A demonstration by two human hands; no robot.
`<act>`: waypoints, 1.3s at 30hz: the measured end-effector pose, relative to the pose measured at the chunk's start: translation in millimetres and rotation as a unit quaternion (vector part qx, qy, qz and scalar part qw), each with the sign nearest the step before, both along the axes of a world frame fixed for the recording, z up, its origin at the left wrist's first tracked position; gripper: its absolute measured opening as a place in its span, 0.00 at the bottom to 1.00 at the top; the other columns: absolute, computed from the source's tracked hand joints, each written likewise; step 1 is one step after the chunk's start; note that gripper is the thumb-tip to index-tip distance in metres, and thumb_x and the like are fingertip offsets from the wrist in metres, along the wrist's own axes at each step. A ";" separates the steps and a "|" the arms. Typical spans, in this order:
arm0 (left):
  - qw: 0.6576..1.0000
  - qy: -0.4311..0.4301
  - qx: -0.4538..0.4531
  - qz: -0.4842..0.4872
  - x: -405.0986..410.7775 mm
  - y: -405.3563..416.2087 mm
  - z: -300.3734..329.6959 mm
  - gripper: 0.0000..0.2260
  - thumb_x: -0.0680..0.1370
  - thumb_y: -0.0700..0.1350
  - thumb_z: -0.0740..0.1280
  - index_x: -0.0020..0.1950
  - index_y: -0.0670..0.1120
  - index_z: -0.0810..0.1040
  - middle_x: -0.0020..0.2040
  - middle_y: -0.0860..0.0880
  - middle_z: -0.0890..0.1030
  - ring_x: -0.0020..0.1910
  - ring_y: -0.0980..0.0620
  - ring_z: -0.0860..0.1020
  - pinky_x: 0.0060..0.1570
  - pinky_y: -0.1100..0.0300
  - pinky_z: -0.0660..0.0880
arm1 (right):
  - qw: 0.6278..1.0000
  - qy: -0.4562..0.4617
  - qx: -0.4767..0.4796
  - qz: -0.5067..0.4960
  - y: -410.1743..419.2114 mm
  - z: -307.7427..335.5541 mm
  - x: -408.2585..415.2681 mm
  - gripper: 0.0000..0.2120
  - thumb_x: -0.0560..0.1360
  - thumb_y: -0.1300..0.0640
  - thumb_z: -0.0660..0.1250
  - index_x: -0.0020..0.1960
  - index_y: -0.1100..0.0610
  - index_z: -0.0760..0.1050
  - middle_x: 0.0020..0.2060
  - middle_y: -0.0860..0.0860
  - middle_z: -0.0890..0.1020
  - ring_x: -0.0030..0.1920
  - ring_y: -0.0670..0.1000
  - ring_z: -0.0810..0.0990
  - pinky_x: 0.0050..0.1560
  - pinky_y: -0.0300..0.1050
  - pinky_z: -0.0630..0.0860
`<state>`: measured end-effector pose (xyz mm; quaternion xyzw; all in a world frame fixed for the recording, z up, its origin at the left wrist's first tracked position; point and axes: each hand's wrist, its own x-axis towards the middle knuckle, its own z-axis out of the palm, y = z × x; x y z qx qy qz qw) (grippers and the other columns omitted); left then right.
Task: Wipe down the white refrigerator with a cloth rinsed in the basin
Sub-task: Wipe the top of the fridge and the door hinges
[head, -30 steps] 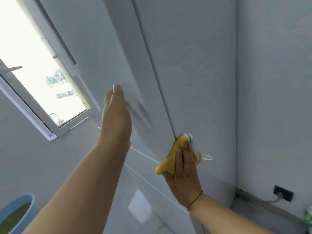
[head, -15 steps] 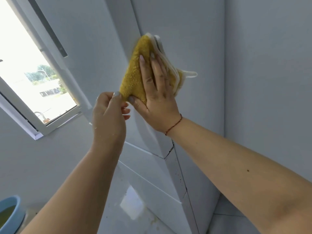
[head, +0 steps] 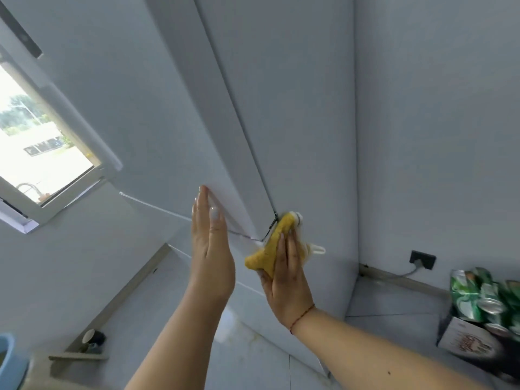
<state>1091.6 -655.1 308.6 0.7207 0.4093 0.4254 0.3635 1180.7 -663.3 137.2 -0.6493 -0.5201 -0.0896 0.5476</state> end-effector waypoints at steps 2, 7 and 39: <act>0.998 0.003 -0.020 -0.059 1.7 -0.3 -8.5 0.29 0.68 0.80 0.45 0.68 0.77 0.46 0.77 0.69 0.43 0.76 0.68 0.43 0.78 0.47 0.47 | 0.999 0.025 -0.026 0.009 -7.0 -24.5 -2.9 0.38 0.81 0.40 0.51 0.77 0.55 0.33 0.77 0.52 0.37 0.78 0.53 0.41 0.66 0.62 0.70; 0.996 -0.003 -0.015 -0.092 3.4 6.5 -18.7 0.28 0.68 0.80 0.44 0.67 0.79 0.42 0.76 0.70 0.37 0.76 0.66 0.38 0.77 0.43 0.46 | 0.995 0.070 -0.055 0.055 -13.0 -24.4 -4.3 0.36 0.79 0.34 0.47 0.75 0.46 0.29 0.75 0.45 0.31 0.77 0.55 0.42 0.70 0.61 0.64; 0.939 -0.007 0.320 0.128 41.2 61.7 -96.7 0.22 0.83 0.58 0.42 0.78 0.63 0.43 0.78 0.64 0.44 0.76 0.58 0.49 0.75 0.52 0.46 | 0.992 -0.096 0.012 0.082 4.5 -39.2 50.2 0.36 0.80 0.40 0.52 0.79 0.54 0.40 0.78 0.51 0.42 0.78 0.55 0.46 0.76 0.50 0.53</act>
